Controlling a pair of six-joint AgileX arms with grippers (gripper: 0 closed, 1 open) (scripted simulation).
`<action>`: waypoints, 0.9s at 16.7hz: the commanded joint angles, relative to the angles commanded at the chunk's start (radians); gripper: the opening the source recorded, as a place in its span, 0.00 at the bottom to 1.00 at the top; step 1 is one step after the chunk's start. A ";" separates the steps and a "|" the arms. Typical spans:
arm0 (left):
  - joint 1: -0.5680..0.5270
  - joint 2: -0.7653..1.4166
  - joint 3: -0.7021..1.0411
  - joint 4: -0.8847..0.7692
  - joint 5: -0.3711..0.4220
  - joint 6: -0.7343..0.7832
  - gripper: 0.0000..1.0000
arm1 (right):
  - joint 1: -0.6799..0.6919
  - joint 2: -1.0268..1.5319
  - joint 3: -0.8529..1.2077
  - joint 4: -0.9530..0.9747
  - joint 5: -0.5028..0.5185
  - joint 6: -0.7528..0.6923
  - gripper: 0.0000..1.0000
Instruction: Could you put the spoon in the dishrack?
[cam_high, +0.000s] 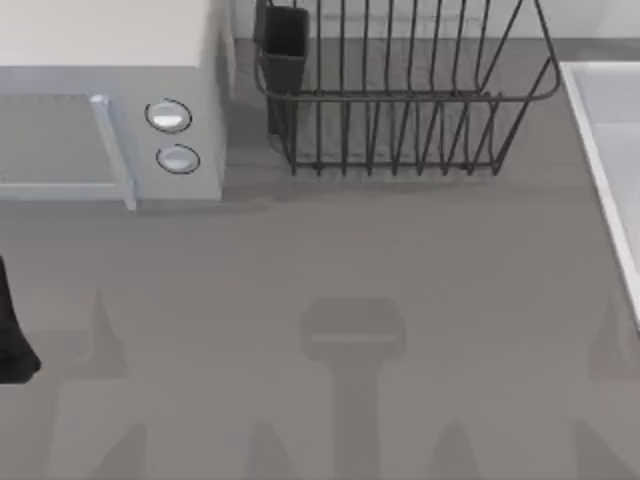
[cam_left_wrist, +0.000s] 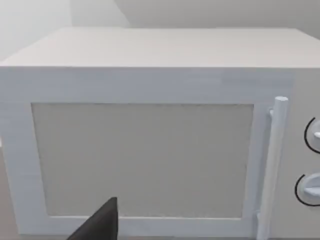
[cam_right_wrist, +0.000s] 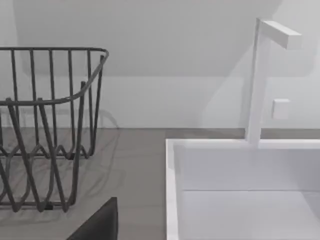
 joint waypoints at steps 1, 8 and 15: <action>0.000 0.000 0.000 0.000 0.000 0.000 1.00 | 0.000 0.000 0.000 0.000 0.000 0.000 1.00; 0.000 0.000 0.000 0.000 0.000 0.000 1.00 | -0.058 0.224 0.170 -0.184 -0.005 -0.196 1.00; 0.000 0.000 0.000 0.000 0.000 0.000 1.00 | -0.190 0.849 0.526 -0.598 -0.015 -0.614 1.00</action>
